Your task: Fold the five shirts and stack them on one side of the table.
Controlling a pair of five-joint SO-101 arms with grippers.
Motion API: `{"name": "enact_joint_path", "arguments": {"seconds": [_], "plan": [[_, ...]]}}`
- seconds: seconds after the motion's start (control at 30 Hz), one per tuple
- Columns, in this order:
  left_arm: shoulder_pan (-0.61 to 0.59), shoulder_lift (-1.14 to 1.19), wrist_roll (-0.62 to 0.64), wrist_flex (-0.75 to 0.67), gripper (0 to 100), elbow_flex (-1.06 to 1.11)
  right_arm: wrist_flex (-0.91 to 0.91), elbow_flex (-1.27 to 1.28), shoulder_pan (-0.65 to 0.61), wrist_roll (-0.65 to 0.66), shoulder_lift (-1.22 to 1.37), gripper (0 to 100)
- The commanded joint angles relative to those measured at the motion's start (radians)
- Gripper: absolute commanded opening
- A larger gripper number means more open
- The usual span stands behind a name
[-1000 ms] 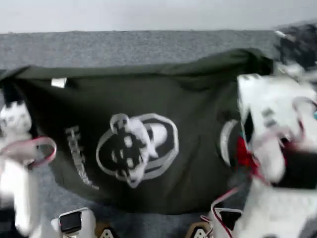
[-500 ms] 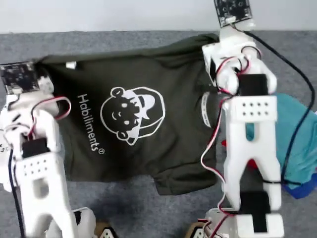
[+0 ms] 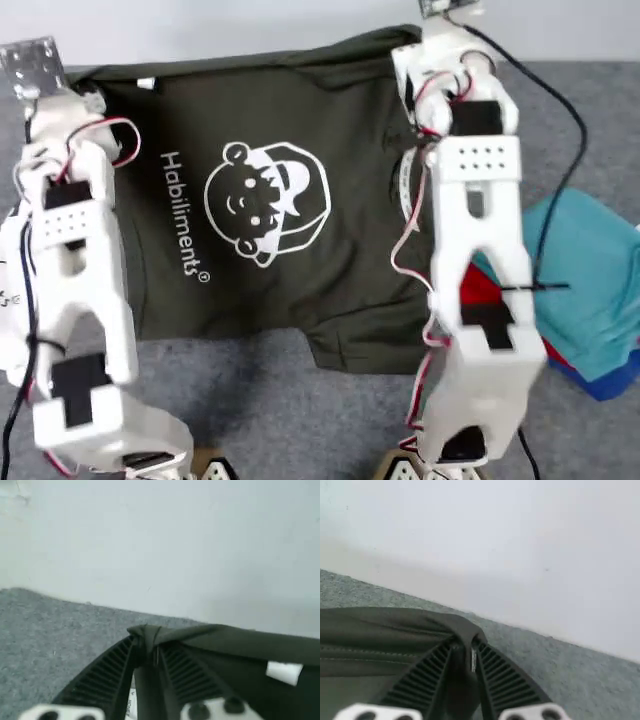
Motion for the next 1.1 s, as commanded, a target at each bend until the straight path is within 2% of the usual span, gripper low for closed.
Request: {"name": "enact_joint_path", "arguments": {"seconds": [0.0, 0.1, 0.2, 0.3, 0.5, 0.6, 0.7, 0.8, 0.93, 1.07], "plan": [[-0.014, 0.097, -0.025, 0.132, 2, -0.243, 0.053, -0.327, 0.001, 0.009, 0.157, 0.9], [-0.006, 0.215, -0.037, 0.285, 2, -0.435, 0.133, -0.552, 0.001, 0.011, 0.297, 0.9], [0.002, 0.307, -0.037, 0.477, 2, -0.598, 0.286, -0.706, -0.001, 0.011, 0.41, 0.9], [0.002, 0.376, -0.035, 0.678, 1, -0.728, 0.463, -0.801, 0.001, 0.009, 0.483, 0.9], [0.0, 0.408, -0.041, 1.114, 1, -0.94, 0.929, -0.976, -0.019, 0.009, 0.495, 0.9], [-0.002, 0.413, -0.106, 1.266, 1, -1.021, 0.986, -0.956, -0.01, 0.011, 0.472, 0.9], [-0.002, 0.411, -0.176, 1.396, 1, -1.07, 0.989, -0.862, -0.002, 0.011, 0.387, 0.9], [-0.011, 0.408, -0.229, 1.479, 1, -1.106, 0.989, -0.647, -0.002, 0.011, 0.228, 0.9], [-0.04, 0.391, -0.25, 1.491, 1, -1.079, 0.986, -0.178, -0.002, 0.043, -0.077, 0.9], [-0.054, 0.334, -0.261, 1.491, 1, -0.924, 0.98, 0.316, 0.004, 0.098, -0.371, 0.9]]}}
